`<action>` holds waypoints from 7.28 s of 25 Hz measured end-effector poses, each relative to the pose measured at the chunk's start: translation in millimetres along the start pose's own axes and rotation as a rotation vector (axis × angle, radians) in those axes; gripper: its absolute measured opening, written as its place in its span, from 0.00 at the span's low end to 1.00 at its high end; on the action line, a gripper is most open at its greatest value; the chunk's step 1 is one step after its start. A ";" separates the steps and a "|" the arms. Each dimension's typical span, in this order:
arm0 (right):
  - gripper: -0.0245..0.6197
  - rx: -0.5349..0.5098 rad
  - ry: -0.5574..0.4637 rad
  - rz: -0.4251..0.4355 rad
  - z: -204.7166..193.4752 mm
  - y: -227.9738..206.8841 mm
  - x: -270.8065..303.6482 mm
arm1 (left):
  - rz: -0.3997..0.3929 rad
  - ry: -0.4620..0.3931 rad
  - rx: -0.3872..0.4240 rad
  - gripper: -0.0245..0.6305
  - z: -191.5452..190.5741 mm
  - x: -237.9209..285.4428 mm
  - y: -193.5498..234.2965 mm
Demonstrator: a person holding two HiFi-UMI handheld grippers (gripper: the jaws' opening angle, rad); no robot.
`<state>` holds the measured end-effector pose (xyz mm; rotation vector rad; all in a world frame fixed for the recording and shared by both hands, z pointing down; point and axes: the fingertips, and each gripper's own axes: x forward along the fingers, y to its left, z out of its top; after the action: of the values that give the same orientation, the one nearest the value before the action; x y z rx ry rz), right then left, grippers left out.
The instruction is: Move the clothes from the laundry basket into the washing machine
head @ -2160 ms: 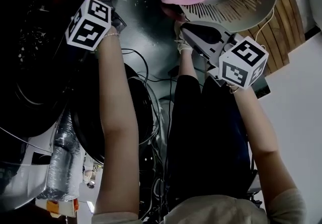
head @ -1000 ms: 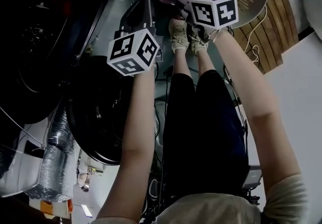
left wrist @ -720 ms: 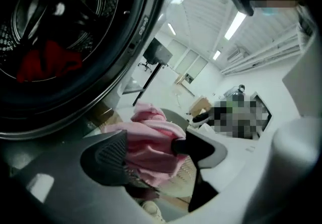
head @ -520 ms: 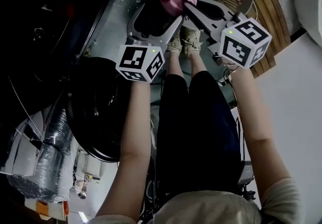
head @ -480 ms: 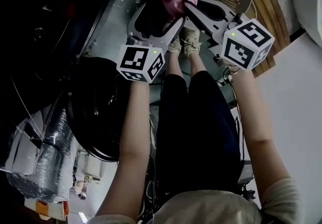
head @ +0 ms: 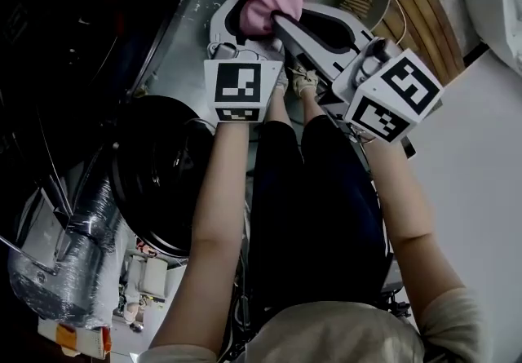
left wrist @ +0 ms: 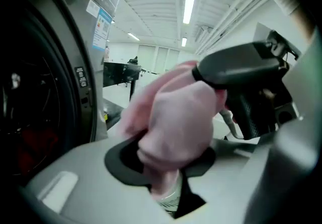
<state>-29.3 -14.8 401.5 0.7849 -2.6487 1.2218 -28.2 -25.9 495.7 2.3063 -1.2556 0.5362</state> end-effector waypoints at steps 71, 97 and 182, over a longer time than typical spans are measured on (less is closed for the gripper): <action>0.09 0.062 0.128 0.117 -3.7 -20.5 8.4 | -0.237 0.062 0.214 0.70 1.5 -0.2 -37.5; 0.09 0.176 0.135 -0.015 -63.4 -48.4 25.8 | 0.575 0.073 -0.016 0.19 -52.6 -80.9 181.2; 0.07 0.244 0.151 0.136 -121.3 -24.6 44.5 | 0.882 -0.025 -0.243 0.49 -41.1 -99.6 322.9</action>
<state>-67.7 43.4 513.0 0.5237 -2.4973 1.5941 -359.1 -90.4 542.5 1.4775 -2.1949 0.5780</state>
